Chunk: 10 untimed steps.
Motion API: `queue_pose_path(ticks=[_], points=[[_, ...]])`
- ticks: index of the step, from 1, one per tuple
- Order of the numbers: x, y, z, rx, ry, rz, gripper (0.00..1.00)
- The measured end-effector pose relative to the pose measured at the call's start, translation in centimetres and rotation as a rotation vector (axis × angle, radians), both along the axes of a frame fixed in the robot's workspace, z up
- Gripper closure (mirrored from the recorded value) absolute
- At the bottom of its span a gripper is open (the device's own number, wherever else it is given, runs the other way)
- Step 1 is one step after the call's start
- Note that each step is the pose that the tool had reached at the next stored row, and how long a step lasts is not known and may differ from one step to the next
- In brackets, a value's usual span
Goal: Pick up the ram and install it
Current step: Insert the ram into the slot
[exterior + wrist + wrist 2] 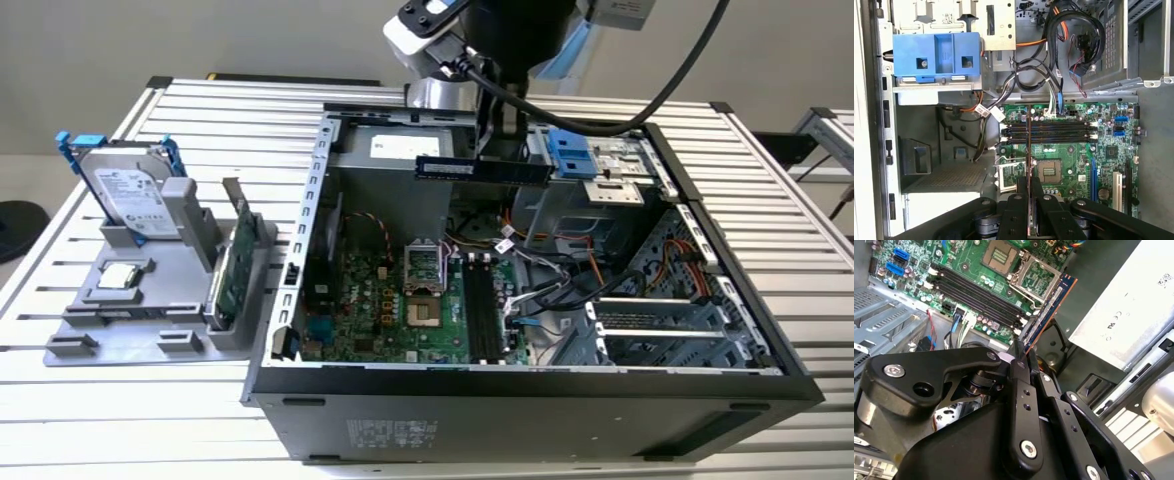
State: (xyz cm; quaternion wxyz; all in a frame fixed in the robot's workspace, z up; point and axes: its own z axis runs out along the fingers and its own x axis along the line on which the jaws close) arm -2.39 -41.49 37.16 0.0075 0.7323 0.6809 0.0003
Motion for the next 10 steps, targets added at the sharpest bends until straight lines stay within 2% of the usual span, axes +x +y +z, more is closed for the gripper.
queue_pose_path(ticks=[10], points=[[0.06,0.0,-0.81,0.0,0.0,-0.026,1.0]])
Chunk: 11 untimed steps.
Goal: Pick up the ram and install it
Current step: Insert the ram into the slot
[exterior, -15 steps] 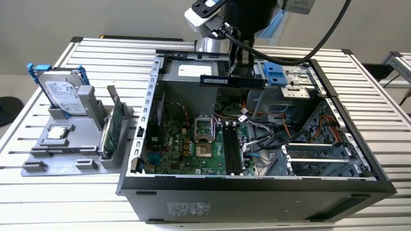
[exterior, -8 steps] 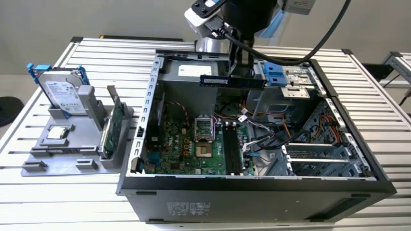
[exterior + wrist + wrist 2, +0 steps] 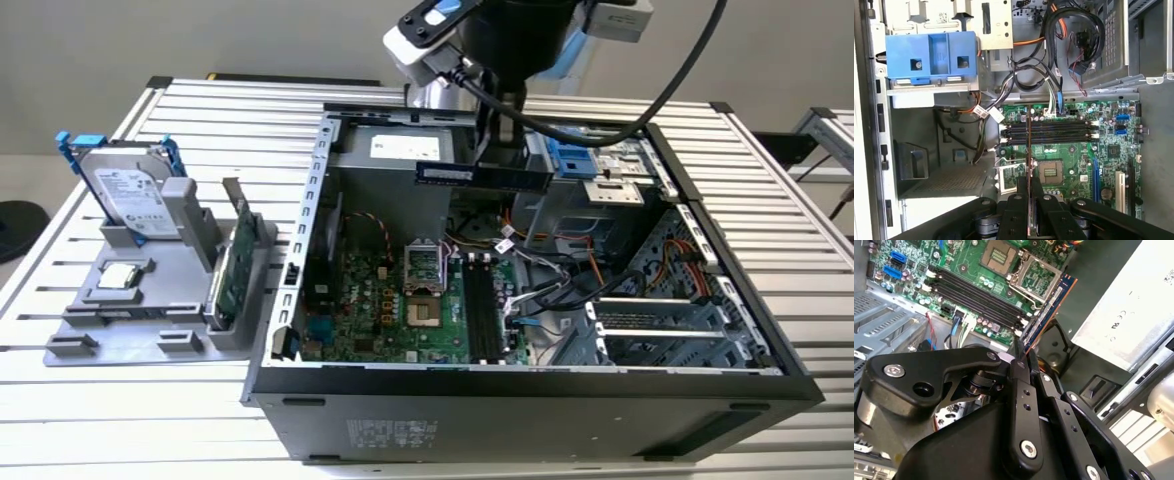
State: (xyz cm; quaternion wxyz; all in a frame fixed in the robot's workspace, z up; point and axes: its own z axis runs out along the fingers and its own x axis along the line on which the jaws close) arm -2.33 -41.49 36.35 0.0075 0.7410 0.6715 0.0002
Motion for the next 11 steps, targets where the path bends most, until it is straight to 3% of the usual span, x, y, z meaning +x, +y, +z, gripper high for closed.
queue_pose_path(ticks=[5,11], points=[[0.03,0.0,-0.04,-0.0001,0.0,-0.044,1.0],[0.03,0.0,-0.15,0.0,0.0,-0.146,1.0]])
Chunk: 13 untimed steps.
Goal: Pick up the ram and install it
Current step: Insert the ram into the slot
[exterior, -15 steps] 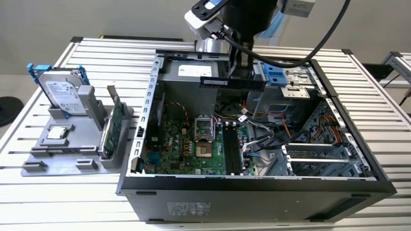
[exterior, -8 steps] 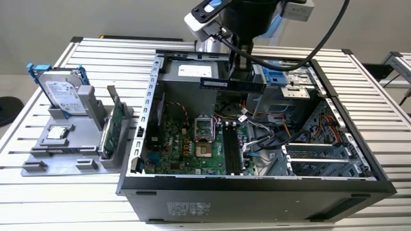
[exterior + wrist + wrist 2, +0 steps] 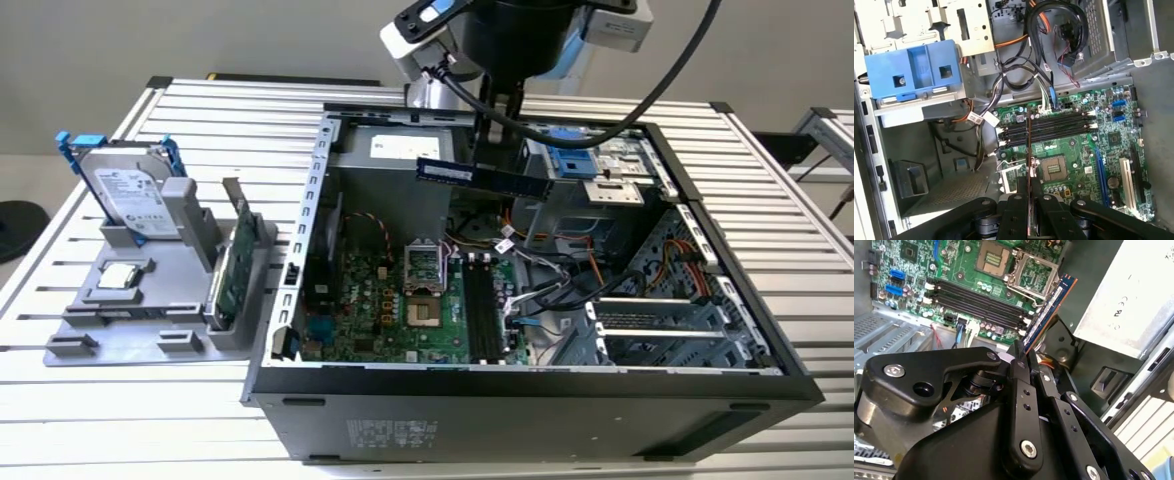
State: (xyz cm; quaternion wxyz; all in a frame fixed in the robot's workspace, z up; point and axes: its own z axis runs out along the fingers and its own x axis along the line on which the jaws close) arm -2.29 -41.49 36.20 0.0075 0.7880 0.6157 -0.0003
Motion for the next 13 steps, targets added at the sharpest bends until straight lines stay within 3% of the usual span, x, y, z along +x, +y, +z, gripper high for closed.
queue_pose_path(ticks=[13], points=[[0.02,0.0,-0.12,0.0,0.0,-0.115,1.0]])
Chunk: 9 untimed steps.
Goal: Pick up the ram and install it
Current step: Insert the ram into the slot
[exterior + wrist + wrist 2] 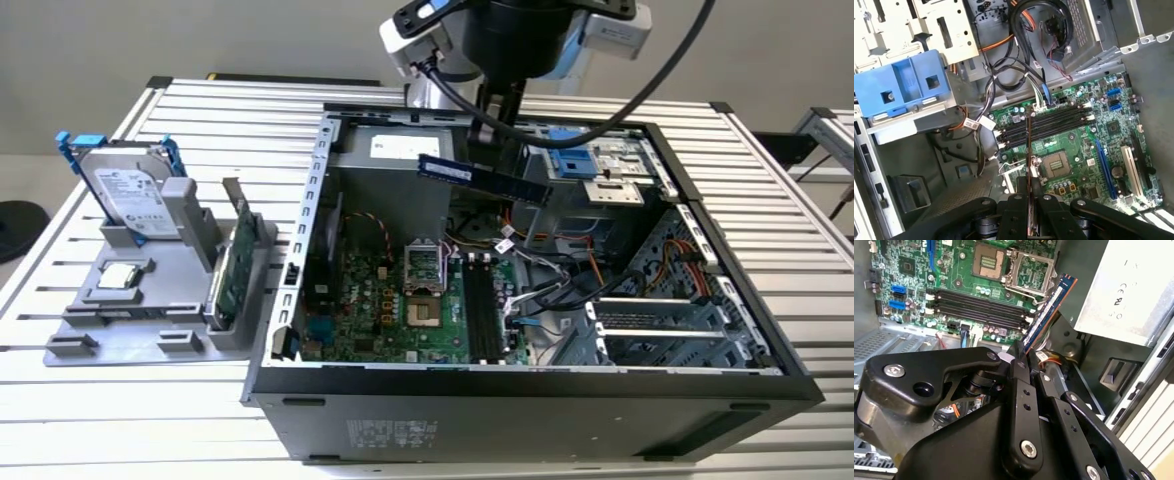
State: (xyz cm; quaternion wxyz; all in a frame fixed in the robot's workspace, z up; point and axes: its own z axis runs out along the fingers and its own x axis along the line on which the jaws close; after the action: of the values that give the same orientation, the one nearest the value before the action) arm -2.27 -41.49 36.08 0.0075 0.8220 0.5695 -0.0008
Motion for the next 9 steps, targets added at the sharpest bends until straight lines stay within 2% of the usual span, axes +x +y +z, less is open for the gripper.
queue_pose_path(ticks=[9], points=[[0.01,0.0,-0.07,0.0,0.0,-0.079,1.0]])
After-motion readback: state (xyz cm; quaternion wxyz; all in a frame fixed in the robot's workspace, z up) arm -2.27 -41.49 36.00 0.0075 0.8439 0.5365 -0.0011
